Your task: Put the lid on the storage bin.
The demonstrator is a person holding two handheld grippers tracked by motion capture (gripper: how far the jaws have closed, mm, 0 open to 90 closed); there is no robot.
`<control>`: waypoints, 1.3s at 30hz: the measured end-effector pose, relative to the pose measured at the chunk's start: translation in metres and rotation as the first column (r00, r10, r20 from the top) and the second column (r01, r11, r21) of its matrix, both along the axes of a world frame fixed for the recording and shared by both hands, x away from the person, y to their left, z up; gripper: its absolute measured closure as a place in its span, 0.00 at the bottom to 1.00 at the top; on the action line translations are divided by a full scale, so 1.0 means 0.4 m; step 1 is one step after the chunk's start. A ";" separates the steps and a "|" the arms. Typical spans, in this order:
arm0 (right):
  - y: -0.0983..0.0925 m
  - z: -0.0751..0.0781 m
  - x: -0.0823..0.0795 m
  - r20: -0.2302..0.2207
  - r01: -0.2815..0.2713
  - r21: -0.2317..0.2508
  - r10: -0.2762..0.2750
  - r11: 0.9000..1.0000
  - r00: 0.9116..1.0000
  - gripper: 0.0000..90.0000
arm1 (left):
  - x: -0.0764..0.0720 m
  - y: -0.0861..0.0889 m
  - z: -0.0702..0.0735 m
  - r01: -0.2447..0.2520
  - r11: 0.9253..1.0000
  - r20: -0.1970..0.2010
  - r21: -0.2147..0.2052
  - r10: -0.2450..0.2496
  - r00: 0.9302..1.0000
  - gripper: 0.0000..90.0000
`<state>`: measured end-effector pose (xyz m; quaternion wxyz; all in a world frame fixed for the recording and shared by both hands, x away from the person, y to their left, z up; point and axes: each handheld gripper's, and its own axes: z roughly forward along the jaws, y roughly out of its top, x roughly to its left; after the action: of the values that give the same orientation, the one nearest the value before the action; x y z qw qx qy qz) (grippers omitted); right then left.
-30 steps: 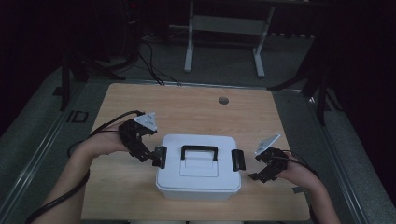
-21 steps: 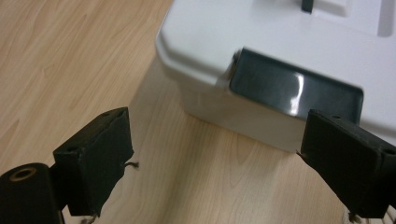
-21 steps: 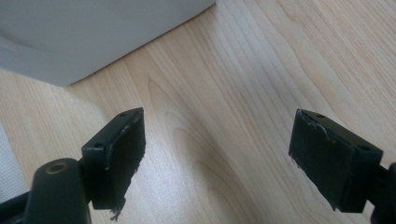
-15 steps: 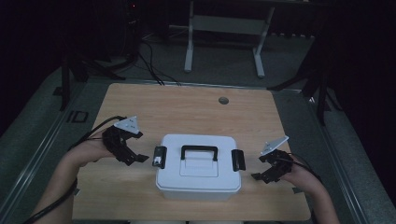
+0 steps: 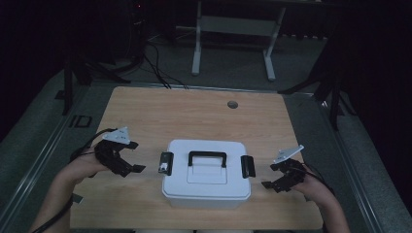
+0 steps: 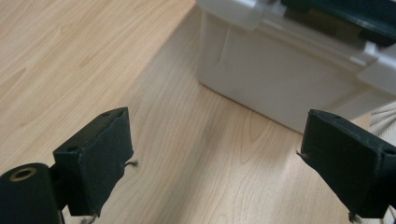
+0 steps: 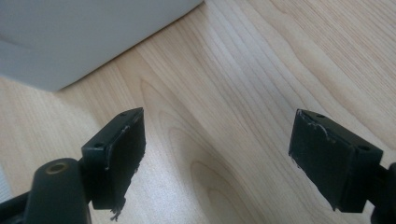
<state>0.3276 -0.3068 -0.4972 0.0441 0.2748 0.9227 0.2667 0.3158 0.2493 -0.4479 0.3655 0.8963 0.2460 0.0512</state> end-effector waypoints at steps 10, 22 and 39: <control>-0.003 -0.023 0.000 0.016 0.029 0.018 -0.029 0.999 0.999 0.20 | -0.022 0.045 -0.061 -0.057 0.998 0.001 -0.029 0.057 0.998 0.10; -0.009 -0.055 0.004 0.032 0.082 0.060 -0.084 0.995 0.996 0.20 | -0.050 0.073 -0.116 -0.138 0.987 0.052 -0.079 0.142 0.988 0.10; -0.019 -0.106 0.004 0.057 0.229 0.094 -0.235 0.969 0.970 0.15 | -0.090 0.105 -0.180 -0.201 0.972 0.045 -0.121 0.208 0.977 0.10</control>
<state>0.3291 -0.3142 -0.5397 0.0944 0.3735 0.8697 0.3086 0.2799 0.2914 -0.5199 0.4167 0.8415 0.3291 0.0998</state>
